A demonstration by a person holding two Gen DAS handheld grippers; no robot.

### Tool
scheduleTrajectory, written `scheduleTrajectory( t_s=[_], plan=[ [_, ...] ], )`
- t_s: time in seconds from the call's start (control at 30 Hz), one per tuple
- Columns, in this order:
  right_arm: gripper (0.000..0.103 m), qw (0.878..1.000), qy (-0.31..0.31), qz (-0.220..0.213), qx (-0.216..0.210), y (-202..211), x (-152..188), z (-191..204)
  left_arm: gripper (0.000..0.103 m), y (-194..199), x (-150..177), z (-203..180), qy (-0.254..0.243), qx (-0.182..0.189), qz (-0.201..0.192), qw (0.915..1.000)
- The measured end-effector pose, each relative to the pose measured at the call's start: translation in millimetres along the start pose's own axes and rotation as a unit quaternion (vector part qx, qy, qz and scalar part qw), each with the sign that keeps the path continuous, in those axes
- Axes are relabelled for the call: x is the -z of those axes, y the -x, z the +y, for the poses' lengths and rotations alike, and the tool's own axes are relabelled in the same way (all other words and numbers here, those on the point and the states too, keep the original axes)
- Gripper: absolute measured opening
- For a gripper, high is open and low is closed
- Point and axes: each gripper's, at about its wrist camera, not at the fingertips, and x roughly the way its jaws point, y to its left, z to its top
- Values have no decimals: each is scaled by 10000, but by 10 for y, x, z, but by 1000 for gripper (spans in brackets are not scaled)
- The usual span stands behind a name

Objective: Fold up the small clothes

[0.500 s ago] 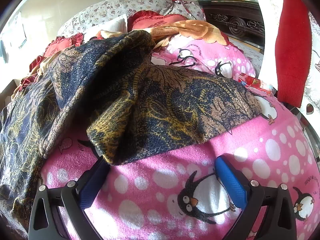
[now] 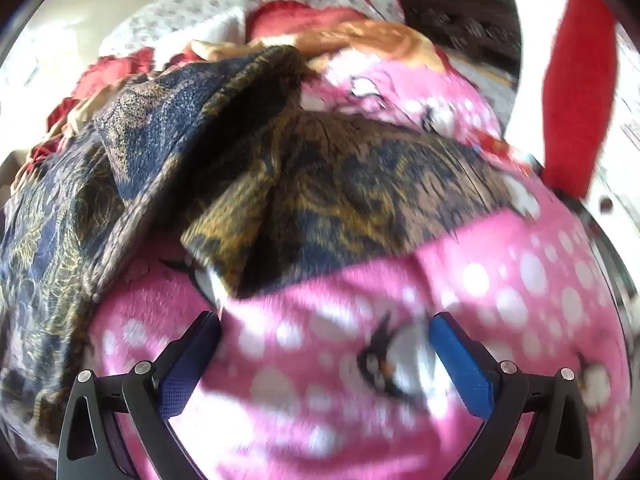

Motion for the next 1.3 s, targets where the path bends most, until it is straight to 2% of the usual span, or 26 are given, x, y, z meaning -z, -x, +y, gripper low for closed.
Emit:
scheduleTrajectory(
  t_s=[0.1, 0.17, 0.23, 0.47, 0.57, 0.7, 0.8, 0.93, 1.0, 1.17, 1.3],
  plan=[
    [103, 9994, -244, 234, 47, 212, 57, 27, 103, 210, 60, -109, -129, 194, -73, 9997],
    [103, 9998, -189, 46, 49, 494, 106, 71, 103, 328, 95, -180, -194, 351, -94, 9991],
    [103, 9995, 61, -308, 28, 878, 175, 167, 103, 439, 135, -227, -230, 457, -136, 9986],
    [103, 9921, 1069, -662, -4, 2120, 334, 519, 103, 650, 89, -459, -466, 666, -294, 9963],
    [103, 9892, 1244, -754, -202, 2476, 249, 610, 103, 739, 89, -525, -556, 741, -351, 9951],
    [103, 9848, 1295, -904, -716, 2912, 198, 761, 103, 800, 54, -605, -690, 780, -440, 9936],
    [103, 9821, 1057, -1092, -1112, 3000, 177, 938, 103, 834, 18, -635, -713, 743, -521, 9933],
    [103, 9809, 612, -807, -1660, 2762, 101, 1289, 103, 850, -41, -632, -710, 739, -583, 9930],
    [103, 9774, 660, -823, -1834, 2661, 59, 1558, 103, 840, -73, -636, -717, 734, -586, 9930],
    [103, 9696, 1050, -1012, -1963, 2513, -46, 2256, 103, 791, -166, -590, -656, 709, -625, 9934],
    [103, 9654, 1174, -636, -2240, 2237, -106, 2776, 103, 678, -232, -512, -521, 666, -536, 9950]
  ],
)
